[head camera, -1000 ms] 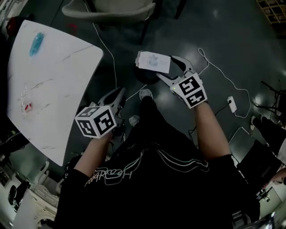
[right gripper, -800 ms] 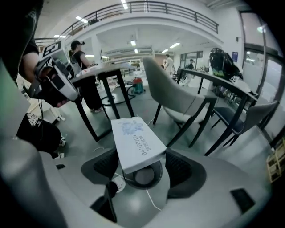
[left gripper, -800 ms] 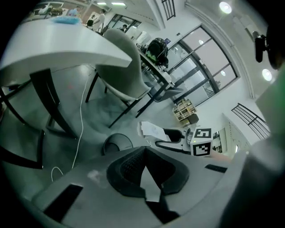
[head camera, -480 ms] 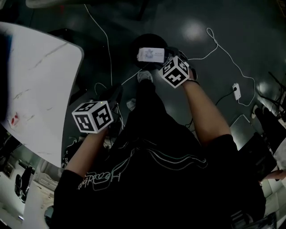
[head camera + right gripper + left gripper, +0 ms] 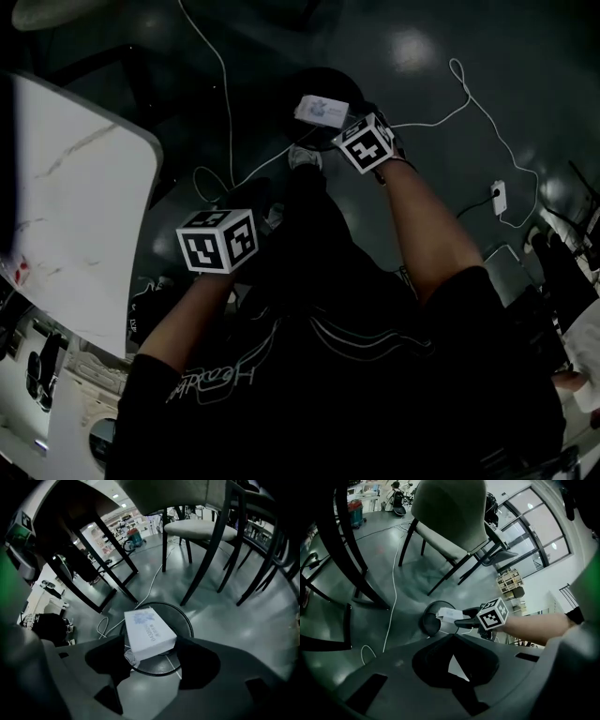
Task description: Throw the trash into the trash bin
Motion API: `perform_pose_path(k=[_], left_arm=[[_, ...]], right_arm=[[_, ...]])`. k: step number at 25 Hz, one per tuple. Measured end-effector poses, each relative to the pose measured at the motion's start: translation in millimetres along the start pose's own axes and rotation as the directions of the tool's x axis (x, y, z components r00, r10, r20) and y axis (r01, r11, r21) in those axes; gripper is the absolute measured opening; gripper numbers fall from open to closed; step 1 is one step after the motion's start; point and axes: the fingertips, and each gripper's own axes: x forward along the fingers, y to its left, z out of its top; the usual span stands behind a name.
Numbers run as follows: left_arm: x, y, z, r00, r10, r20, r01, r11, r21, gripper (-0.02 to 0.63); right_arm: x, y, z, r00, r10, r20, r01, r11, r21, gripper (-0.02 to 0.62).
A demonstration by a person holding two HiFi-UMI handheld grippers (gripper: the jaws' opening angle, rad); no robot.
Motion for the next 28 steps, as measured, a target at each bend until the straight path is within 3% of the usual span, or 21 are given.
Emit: perform_pose_path(k=[5,10,16,17,19,21,24,28], left_arm=[[12,-12,3,1.000,-0.017,-0.014,0.016,1.000,-0.012,0.005],[20,-19,9,1.000,-0.017,-0.021,0.017,1.000,0.009,0.005],[14,-48,22,0.999,-0.051,-0.009,0.051,0.998,0.038,0.005],[10,-53,25,0.998,-0.059,-0.002,0.059,0.997,0.046,0.005],[-1,-63,32,0.997,-0.076,0.022,0.075,0.996,0.051,0.005],[-19,-73,43,0.993,-0.099,0.072,0.095,0.994,0.047,0.005],[-52,-91,64,0.977,-0.133,0.166,0.126,0.991,0.051,0.005],[-98,-123,80,0.955,-0.192,0.225,0.163,0.977,0.139,0.005]], right_arm=[[8,-5,-17,0.997,0.047,-0.056,-0.040,0.991,0.132,0.354],[4,-3,-30,0.994,0.089,-0.070,-0.077,0.985,0.156,0.354],[-35,-10,-12,0.991,0.124,0.057,-0.135,0.957,0.256,0.348],[-47,-12,-5,0.989,0.116,0.094,-0.138,0.951,0.277,0.325],[-75,-15,14,0.979,0.089,0.183,-0.148,0.929,0.338,0.163],[-105,-11,36,0.956,0.080,0.281,-0.187,0.905,0.381,0.126],[-156,3,71,0.909,0.101,0.404,-0.254,0.904,0.345,0.049],[-241,42,122,0.783,0.224,0.581,-0.436,0.863,0.256,0.034]])
